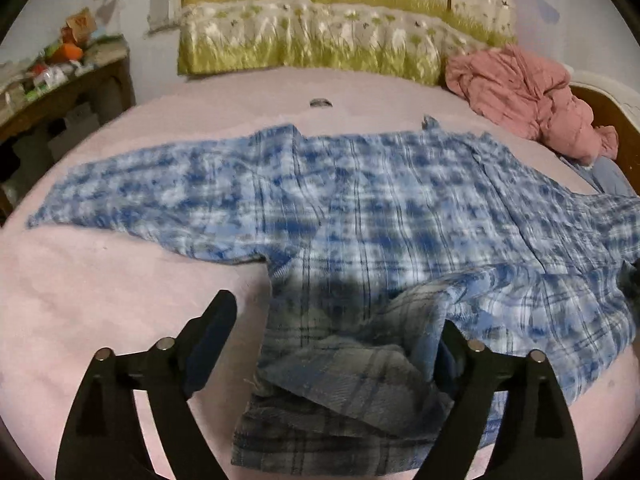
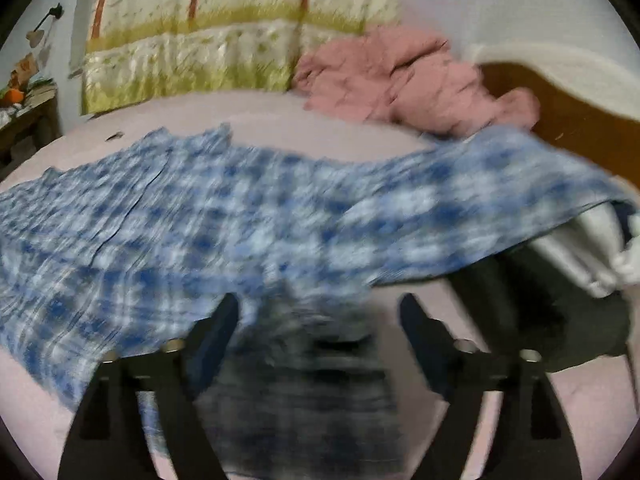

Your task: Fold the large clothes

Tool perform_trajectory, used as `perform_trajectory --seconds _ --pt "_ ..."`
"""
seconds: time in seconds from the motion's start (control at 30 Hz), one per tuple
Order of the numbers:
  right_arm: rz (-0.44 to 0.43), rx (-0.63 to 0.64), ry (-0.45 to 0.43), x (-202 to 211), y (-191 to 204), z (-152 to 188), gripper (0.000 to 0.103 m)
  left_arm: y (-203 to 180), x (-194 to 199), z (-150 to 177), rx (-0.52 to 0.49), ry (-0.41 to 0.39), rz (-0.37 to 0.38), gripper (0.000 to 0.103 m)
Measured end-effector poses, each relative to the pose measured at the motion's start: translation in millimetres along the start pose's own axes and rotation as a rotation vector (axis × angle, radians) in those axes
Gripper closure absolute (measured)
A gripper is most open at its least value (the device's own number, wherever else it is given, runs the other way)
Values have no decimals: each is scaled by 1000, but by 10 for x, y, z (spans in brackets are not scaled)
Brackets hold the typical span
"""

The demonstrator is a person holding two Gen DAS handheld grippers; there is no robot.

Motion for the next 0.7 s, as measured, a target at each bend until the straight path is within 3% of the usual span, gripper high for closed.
perform_trajectory --seconds 0.07,0.2,0.4,0.7 --pt "53 -33 -33 52 -128 -41 13 -41 82 -22 -26 -48 -28 0" --pt "47 -138 -26 46 -370 -40 13 -41 130 -71 -25 -88 -44 0" --pt "-37 -195 -21 99 -535 -37 13 95 117 -74 41 -73 -2 0" --pt "-237 -362 -42 74 -701 -9 13 231 182 -104 88 -85 52 0"
Point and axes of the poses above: each gripper's, at about its wrist camera, not at the fingertips, and x roughly against the way its jaws point, y to its left, z to its underside, the point moved 7 cm from there along -x, roughly the way its jaws point, and after that the axes turned 2 degrees about x, right-handed, at the moved point
